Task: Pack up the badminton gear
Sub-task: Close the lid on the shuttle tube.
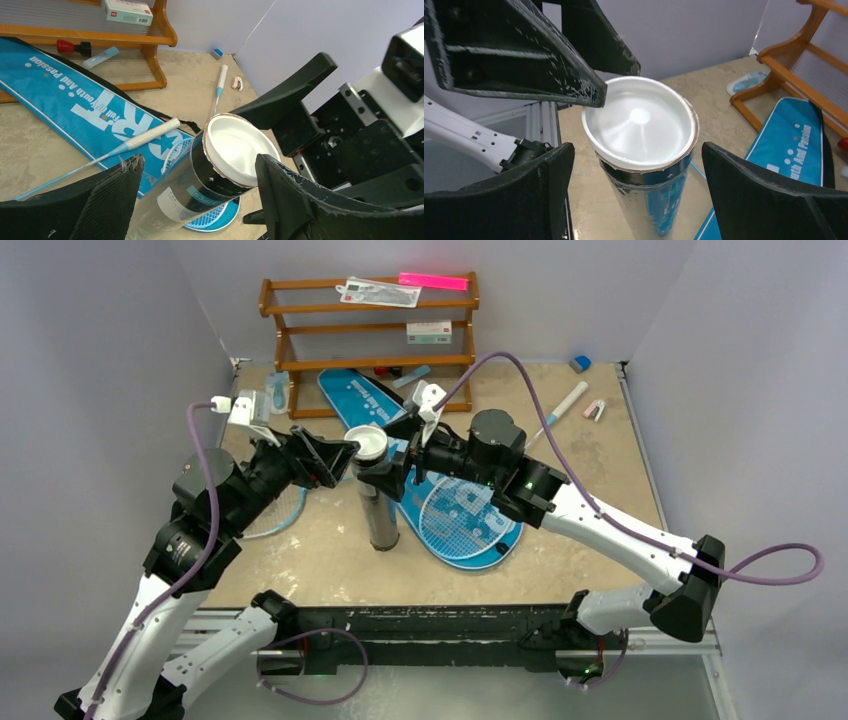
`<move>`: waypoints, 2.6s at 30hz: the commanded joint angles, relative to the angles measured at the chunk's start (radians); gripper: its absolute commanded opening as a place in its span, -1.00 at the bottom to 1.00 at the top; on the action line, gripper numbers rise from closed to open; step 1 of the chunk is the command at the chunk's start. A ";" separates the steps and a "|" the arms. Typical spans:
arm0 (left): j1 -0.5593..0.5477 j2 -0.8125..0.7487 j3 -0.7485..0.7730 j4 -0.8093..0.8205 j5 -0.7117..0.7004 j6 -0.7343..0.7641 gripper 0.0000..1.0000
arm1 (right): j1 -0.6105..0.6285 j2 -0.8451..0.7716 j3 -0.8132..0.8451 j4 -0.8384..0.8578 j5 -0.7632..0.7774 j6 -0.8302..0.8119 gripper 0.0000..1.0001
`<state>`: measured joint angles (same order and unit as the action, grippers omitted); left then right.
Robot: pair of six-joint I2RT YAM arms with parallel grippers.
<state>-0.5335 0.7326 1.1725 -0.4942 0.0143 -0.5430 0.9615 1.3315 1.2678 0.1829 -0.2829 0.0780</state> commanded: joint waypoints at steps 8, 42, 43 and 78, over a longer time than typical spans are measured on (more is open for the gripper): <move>-0.001 -0.007 -0.034 -0.122 0.003 0.007 0.57 | 0.002 -0.023 0.100 -0.026 -0.007 0.047 0.96; -0.002 -0.028 -0.085 -0.127 0.011 0.000 0.57 | 0.001 -0.006 0.078 0.041 0.002 0.130 0.16; -0.001 -0.027 -0.088 -0.127 0.012 -0.001 0.57 | 0.001 -0.006 0.079 0.042 0.002 0.131 0.20; -0.002 -0.046 -0.135 -0.128 0.018 -0.017 0.55 | 0.002 -0.035 0.108 -0.051 0.129 0.173 0.64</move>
<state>-0.5335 0.6724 1.0931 -0.4416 0.0223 -0.5922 0.9604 1.2709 1.3258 0.1707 -0.1604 0.2474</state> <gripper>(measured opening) 0.781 0.839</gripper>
